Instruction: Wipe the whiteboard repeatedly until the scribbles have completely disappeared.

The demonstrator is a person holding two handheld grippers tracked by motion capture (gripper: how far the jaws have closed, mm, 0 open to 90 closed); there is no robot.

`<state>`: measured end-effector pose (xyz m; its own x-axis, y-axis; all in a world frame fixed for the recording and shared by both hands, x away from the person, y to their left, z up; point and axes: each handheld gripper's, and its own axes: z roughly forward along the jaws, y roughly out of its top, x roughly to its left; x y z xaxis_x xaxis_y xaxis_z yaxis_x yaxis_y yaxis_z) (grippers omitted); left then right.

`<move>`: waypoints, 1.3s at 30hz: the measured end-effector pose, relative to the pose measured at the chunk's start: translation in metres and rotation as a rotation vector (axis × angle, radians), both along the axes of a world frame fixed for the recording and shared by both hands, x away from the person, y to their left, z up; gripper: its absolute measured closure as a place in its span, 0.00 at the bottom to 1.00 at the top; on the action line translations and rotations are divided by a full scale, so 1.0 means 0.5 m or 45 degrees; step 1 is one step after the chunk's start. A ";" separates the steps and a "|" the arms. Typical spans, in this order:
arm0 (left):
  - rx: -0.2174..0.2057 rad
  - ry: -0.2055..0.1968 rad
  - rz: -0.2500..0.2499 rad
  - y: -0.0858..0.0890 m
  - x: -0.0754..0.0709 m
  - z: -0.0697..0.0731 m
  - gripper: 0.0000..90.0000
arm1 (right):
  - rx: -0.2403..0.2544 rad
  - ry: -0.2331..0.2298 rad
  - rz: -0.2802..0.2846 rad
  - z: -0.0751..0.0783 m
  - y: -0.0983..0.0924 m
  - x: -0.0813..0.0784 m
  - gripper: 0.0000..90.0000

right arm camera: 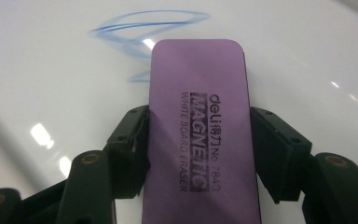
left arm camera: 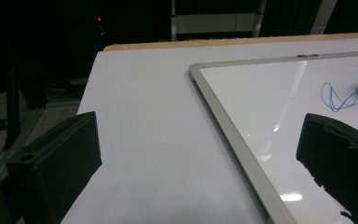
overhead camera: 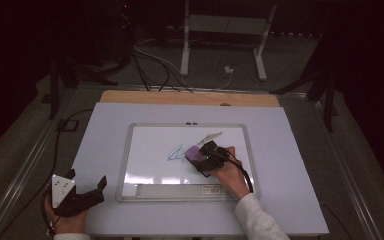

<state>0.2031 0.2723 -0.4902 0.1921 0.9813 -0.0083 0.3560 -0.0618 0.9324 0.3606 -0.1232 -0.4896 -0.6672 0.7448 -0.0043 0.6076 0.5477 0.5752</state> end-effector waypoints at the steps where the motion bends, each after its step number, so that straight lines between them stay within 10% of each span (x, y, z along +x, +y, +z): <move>1: 0.000 0.000 -0.001 0.000 0.000 0.000 0.01 | 0.000 -0.004 -0.054 -0.001 -0.012 0.010 0.46; 6: 0.004 0.005 -0.004 -0.002 0.002 -0.001 0.01 | -0.025 -0.024 -0.124 0.000 -0.017 0.016 0.46; 15: 0.008 0.007 -0.004 -0.003 0.002 -0.001 0.01 | 0.010 0.017 0.231 0.001 0.050 -0.033 0.46; 25: 0.001 0.004 -0.004 -0.001 0.001 -0.001 0.01 | 0.010 -0.011 -0.131 -0.003 -0.013 0.028 0.46; 34: 0.004 0.007 -0.005 -0.002 0.003 -0.002 0.01 | 0.085 0.034 -0.102 -0.004 -0.015 0.034 0.28; 39: 0.003 0.007 -0.005 -0.001 0.002 -0.002 0.01 | 0.108 0.029 -0.166 -0.008 -0.015 0.042 0.43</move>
